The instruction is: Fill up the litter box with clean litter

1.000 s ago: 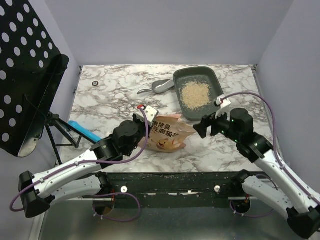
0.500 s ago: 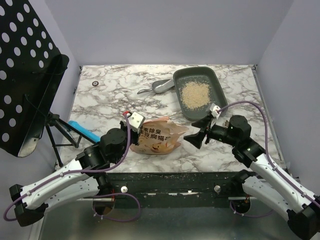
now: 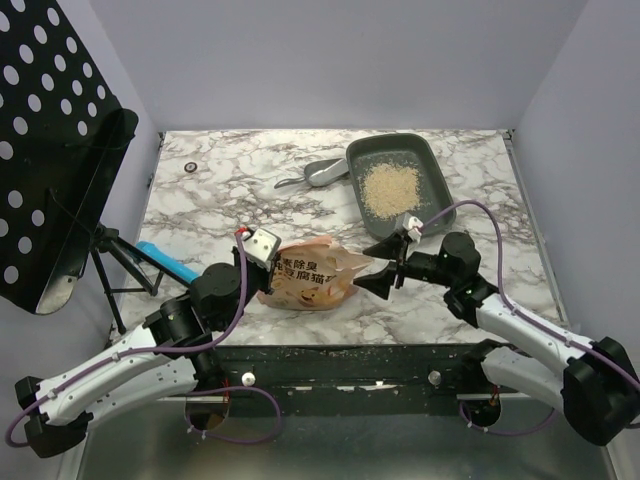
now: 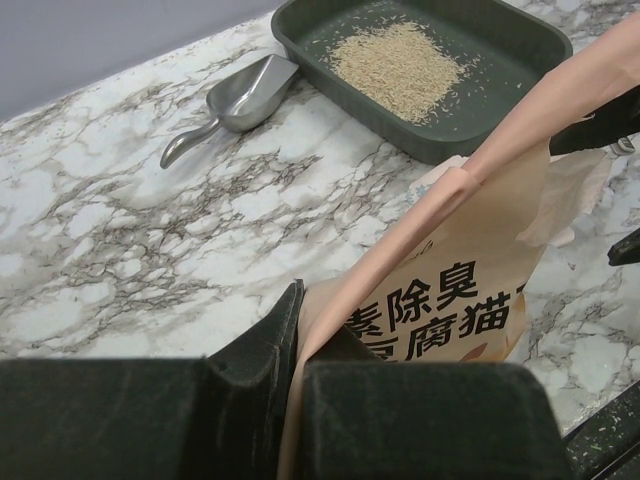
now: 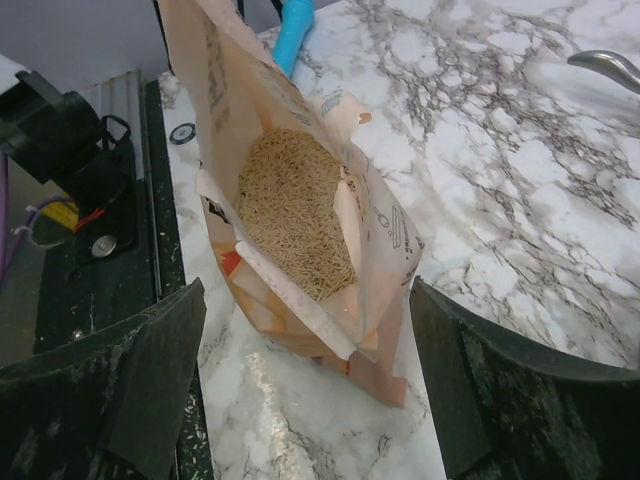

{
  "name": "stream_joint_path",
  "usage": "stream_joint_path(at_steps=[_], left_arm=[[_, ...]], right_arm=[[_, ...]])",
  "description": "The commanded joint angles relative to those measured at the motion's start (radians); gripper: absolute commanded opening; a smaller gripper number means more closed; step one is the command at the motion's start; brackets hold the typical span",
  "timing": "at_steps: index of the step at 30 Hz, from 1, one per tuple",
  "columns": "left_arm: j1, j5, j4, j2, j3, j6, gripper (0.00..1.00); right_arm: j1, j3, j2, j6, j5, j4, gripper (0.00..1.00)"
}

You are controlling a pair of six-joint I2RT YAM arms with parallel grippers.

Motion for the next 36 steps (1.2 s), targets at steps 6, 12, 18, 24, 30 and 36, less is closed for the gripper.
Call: stream_joint_path(at_steps=[6,12,18,24,30,36], left_arm=[[0.003,-0.032,0.15,-0.047,0.015,-0.019,0.1],[0.003,-0.023,0.152,-0.037,0.013,-0.026,0.09],[0.003,-0.02,0.144,-0.024,0.012,-0.035,0.07],[0.003,-0.021,0.149,-0.016,0.013,-0.042,0.07],[0.003,-0.026,0.136,-0.014,0.027,-0.032,0.07],[0.003,-0.029,0.115,-0.036,0.03,-0.028,0.07]], right_arm=[[0.003,-0.07,0.2,0.08,-0.197,0.501,0.88],[0.003,-0.095,0.349,0.215,-0.231,0.82,0.81],[0.003,-0.104,0.384,0.257,-0.22,0.931,0.77],[0.003,-0.09,0.449,0.302,-0.238,1.004,0.72],[0.003,-0.087,0.516,0.364,-0.241,1.118,0.62],[0.003,-0.089,0.562,0.43,-0.246,1.233,0.52]])
